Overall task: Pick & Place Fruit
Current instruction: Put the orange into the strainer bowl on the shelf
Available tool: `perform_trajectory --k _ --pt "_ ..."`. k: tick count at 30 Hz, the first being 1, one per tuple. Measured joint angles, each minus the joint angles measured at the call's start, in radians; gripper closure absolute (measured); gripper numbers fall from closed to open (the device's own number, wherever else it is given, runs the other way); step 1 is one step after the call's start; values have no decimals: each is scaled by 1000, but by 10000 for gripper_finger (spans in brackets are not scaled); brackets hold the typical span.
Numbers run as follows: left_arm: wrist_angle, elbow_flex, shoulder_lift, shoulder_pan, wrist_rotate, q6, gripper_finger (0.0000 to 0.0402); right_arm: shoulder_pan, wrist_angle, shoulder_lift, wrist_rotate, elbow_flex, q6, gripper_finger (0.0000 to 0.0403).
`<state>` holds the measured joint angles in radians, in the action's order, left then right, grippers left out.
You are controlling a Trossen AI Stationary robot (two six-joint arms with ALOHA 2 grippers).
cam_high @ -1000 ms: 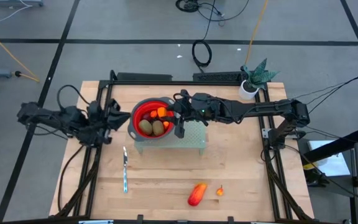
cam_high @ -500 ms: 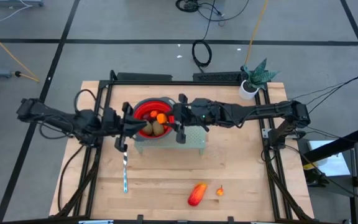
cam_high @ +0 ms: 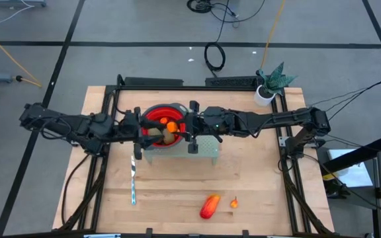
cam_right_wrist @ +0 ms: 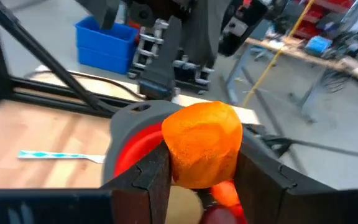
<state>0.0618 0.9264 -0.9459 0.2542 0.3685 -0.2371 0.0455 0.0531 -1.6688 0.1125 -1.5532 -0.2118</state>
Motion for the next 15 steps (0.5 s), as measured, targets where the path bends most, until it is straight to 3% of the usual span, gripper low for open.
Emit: perform_trajectory --k 7,10,15 --pt "41 19 -34 -16 -2 -103 117 43 -27 0 129 0 -159 261" --pt "42 19 -43 -28 -5 -132 107 58 -40 0 135 0 -219 261" --pt "43 19 -50 -56 -1 -184 106 84 -36 0 251 0 -307 261"
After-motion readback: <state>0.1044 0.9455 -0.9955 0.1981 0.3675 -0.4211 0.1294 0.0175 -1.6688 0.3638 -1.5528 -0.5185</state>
